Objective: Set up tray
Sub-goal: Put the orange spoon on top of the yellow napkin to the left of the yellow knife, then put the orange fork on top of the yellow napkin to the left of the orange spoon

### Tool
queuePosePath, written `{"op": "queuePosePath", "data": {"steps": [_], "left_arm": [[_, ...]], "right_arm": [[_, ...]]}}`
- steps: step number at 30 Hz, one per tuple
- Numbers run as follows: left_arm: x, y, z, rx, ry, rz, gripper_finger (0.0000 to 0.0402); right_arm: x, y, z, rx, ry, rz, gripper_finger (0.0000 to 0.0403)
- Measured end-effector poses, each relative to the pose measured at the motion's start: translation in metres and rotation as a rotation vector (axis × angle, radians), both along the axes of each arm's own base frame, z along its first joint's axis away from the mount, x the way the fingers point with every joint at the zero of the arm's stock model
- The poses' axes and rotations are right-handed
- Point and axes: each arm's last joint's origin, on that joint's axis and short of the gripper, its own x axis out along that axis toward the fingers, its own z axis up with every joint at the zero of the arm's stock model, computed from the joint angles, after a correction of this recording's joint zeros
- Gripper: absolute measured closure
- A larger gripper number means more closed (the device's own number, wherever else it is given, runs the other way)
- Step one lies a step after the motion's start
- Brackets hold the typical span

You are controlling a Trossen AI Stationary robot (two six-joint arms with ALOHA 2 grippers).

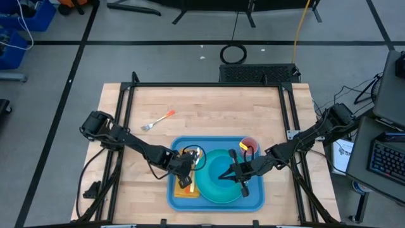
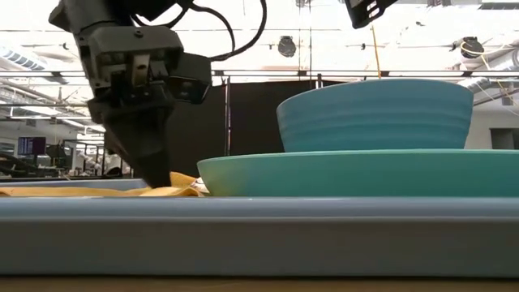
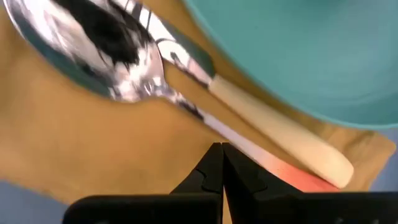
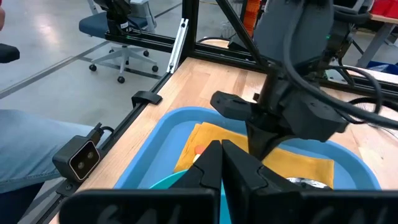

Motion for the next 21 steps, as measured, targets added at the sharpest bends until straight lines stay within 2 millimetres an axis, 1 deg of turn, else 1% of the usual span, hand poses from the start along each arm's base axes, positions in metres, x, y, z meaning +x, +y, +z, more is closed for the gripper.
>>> {"op": "queuePosePath", "data": {"steps": [3,9,12,14,16,19,21], "left_arm": [[-0.002,-0.002,0.0,0.008,0.004,0.007,0.04],[-0.004,-0.008,0.001,0.159,-0.052,-0.027,0.0398],[-0.005,-0.009,0.002,0.21,-0.072,-0.008,0.04],[-0.01,-0.011,0.01,0.274,-0.094,0.027,0.0399],[-0.018,-0.013,0.021,0.353,-0.137,0.078,0.04],[-0.038,-0.019,0.039,0.479,-0.217,0.15,0.0396],[-0.049,-0.025,0.052,0.52,-0.304,0.191,0.0391]], "right_arm": [[0.0,0.0,0.0,0.0,0.0,0.0,0.0403],[0.0,0.0,0.0,0.0,0.0,0.0,0.0403],[0.0,0.0,0.0,0.0,-0.005,0.0,0.0403],[0.0,0.0,0.001,0.003,-0.013,0.001,0.0403],[0.001,-0.001,0.002,0.004,-0.017,-0.002,0.0403],[0.004,-0.007,0.001,0.005,-0.016,-0.024,0.0403],[0.007,-0.012,0.001,0.008,-0.015,-0.045,0.0403]]}}
